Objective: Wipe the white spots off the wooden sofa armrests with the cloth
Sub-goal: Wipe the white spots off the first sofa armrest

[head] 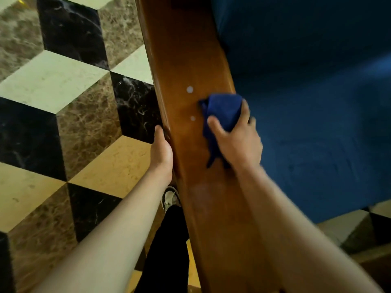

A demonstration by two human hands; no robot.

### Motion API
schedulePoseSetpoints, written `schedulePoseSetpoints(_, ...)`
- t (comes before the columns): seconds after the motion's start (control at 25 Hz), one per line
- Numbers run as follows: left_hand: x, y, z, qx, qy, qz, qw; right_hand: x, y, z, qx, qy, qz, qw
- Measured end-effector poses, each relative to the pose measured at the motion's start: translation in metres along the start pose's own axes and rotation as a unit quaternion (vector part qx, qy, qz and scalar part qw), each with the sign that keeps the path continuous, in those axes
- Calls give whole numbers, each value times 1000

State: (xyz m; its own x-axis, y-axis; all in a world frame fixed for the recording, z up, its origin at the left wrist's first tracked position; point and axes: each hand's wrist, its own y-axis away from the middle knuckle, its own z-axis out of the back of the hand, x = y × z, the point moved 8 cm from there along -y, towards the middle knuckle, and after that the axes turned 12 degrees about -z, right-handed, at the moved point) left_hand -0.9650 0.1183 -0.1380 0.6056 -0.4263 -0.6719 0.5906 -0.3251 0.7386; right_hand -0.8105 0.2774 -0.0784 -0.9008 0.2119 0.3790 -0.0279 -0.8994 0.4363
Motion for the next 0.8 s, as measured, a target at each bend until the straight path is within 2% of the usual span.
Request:
schedulePoseSetpoints(0.08,-11,-6,1,18,-13,-9,1000,24,-43,0,39,-60,-40,997)
schedulePoseSetpoints(0.16,-16,-16,5,17,-6,-7,1000,37,-47,0,8,-18,-25,999)
schedulePoseSetpoints(0.2,-19,-20,7,13,-1,-10,1000,40,-32,-4,-25,44,27,998)
schedulePoseSetpoints(0.28,-27,-25,7,19,10,-3,1000,43,25,-19,-69,153,163,972)
schedulePoseSetpoints(0.32,-31,-28,6,25,23,5,999,40,54,-32,-60,190,222,954)
schedulePoseSetpoints(0.4,-40,-34,1,32,58,23,998,33,85,-50,-43,224,284,931)
schedulePoseSetpoints(0.52,-65,-43,-3,32,83,16,996,76,63,-62,-50,228,307,923)
schedulePoseSetpoints(0.6,-83,-55,-5,34,96,-4,995,138,29,-70,-69,215,309,924)
schedulePoseSetpoints(0.72,-112,-75,-12,50,104,-20,993,224,-22,-81,-57,225,287,929)
schedulePoseSetpoints(0.8,-125,-90,-16,50,103,-21,993,233,-30,-83,-62,228,290,928)
